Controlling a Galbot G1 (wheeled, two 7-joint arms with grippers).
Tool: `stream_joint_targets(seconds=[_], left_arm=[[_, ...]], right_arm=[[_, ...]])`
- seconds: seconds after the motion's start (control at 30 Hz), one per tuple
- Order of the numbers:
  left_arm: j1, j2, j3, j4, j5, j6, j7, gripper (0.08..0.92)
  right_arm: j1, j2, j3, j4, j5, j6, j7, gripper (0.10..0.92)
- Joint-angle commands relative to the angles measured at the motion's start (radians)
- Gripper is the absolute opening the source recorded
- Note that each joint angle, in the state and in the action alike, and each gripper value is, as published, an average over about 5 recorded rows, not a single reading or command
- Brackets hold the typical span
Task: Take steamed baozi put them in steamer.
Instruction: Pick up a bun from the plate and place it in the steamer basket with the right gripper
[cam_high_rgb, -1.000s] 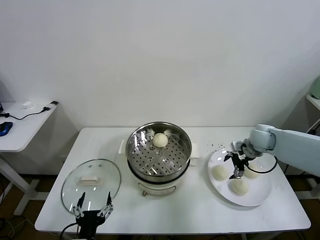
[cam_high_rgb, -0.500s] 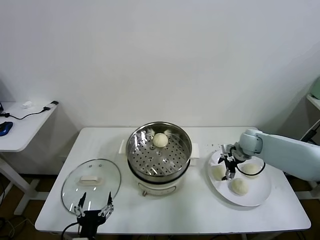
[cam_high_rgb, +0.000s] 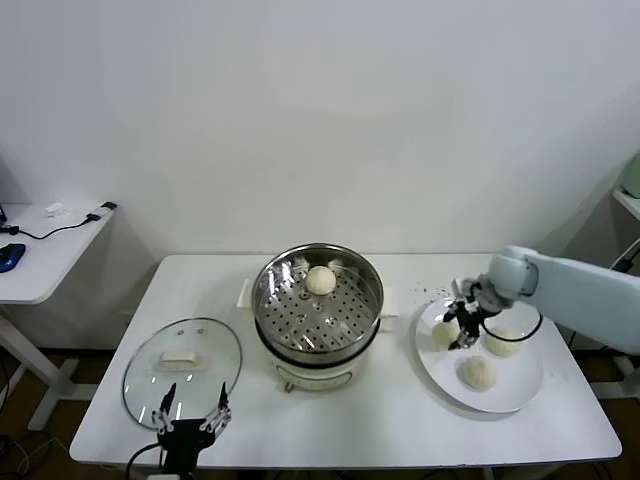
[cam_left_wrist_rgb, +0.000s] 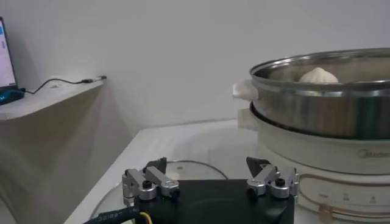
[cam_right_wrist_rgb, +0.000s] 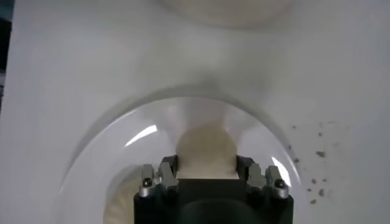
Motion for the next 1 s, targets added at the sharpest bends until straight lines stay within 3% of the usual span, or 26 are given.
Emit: stream_joint_targets(seconds=[0.03,0.27,0.47,0.73,1.0], left_arm=[[0.002,0.005,0.009,-0.003,0.001,-0.004,0.001,0.823],[0.005,0.014,0.025,-0.018,-0.001,-0.01,0.002,0.823],[0.01,0.016,0.032,-0.035,-0.001,-0.009,0.001,0.823],[0.02,0.013,0.025,-0.047,0.0,-0.009,-0.003,0.823],[0.02,0.005,0.024,-0.047,0.0,-0.008,-0.008,0.823]], right_arm=[[0.398,0.042,-0.105,0.038,0.201,0.015,-0.093,0.628],[0.557,0.241,-0.083,0.105,0.481,-0.068,-0.043,0.628],[0.506,0.433,-0.113,0.21,0.622,-0.146,0.069,0.628],[0.344,0.641,-0.136,0.108,0.582,-0.196,0.159,0.629],[0.222,0.719,-0.132,-0.046,0.503,-0.223,0.199,0.628]])
